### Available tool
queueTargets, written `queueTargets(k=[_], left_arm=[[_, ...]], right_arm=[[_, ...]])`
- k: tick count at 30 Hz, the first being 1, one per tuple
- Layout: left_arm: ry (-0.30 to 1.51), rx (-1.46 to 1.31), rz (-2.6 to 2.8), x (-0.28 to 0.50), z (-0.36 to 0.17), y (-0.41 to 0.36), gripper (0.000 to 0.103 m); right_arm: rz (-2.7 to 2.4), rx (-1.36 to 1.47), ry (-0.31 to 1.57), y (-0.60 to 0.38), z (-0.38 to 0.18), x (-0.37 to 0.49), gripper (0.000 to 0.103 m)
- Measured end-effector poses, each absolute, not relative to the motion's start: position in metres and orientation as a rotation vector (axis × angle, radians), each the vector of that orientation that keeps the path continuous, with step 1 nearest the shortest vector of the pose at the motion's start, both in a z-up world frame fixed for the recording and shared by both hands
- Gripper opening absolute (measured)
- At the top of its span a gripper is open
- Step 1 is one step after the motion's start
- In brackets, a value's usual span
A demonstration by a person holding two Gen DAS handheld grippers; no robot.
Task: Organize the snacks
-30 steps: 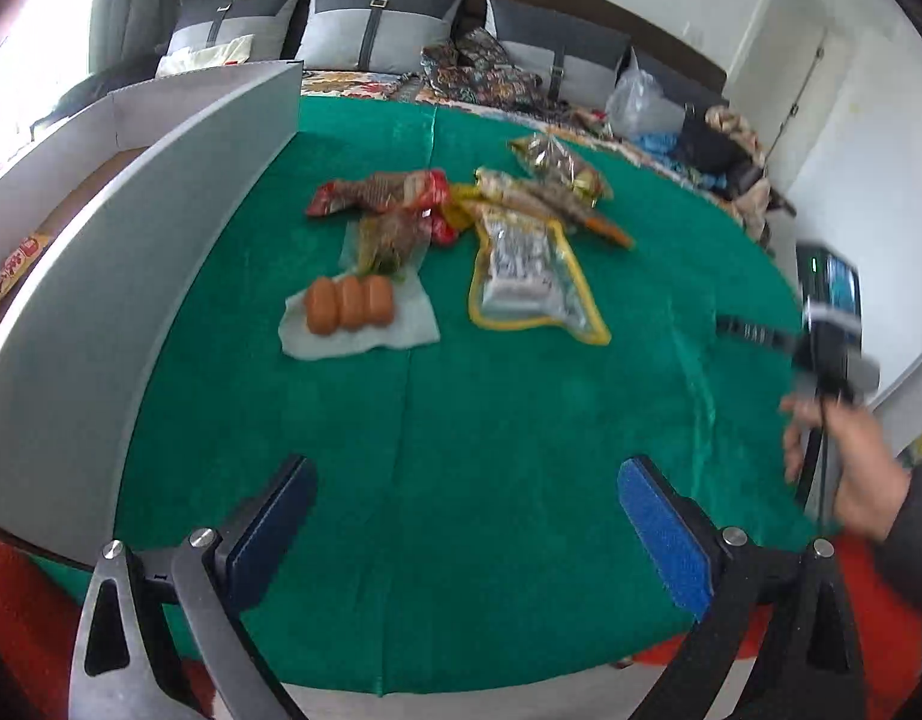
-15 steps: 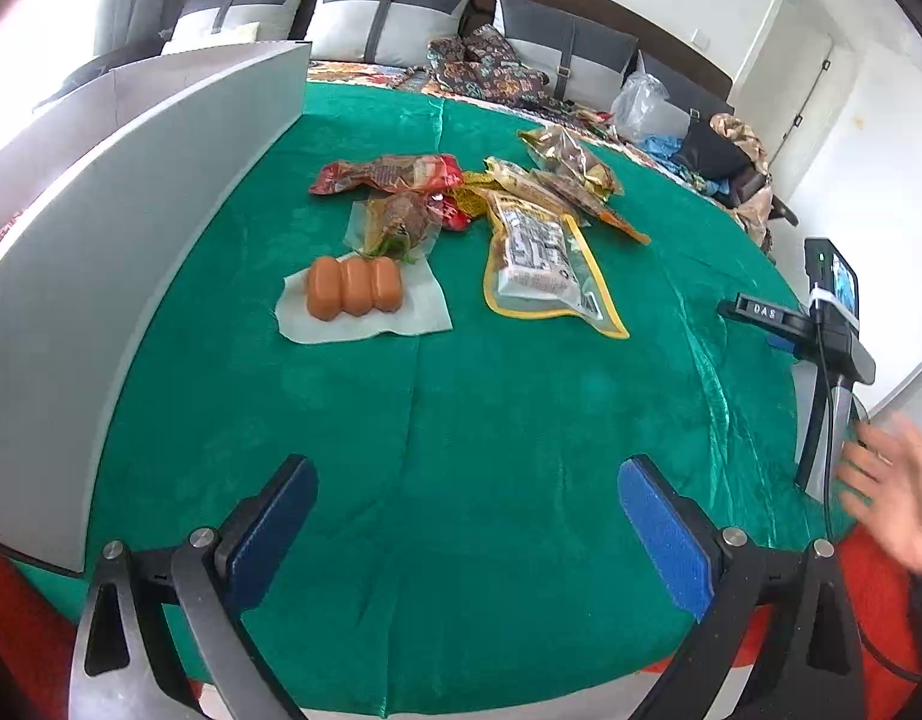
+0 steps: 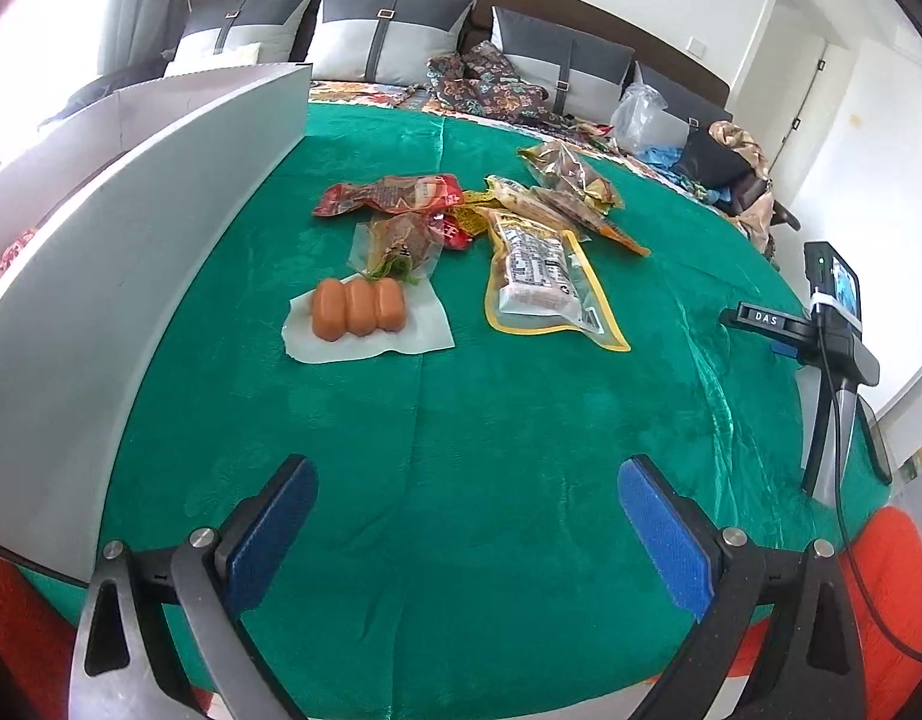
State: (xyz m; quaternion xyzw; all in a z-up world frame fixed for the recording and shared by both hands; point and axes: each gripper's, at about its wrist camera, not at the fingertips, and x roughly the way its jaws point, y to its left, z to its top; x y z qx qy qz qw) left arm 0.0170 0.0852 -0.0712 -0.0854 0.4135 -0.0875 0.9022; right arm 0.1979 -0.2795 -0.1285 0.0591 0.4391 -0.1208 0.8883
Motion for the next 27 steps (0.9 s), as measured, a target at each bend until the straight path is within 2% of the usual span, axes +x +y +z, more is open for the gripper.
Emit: queueTargets(k=[27], left_arm=[[0.858, -0.233, -0.169, 0.021, -0.075, 0.096, 0.1]], right_arm=[[-0.252, 0.124, 0.914, -0.28, -0.128, 0.198, 0.097]])
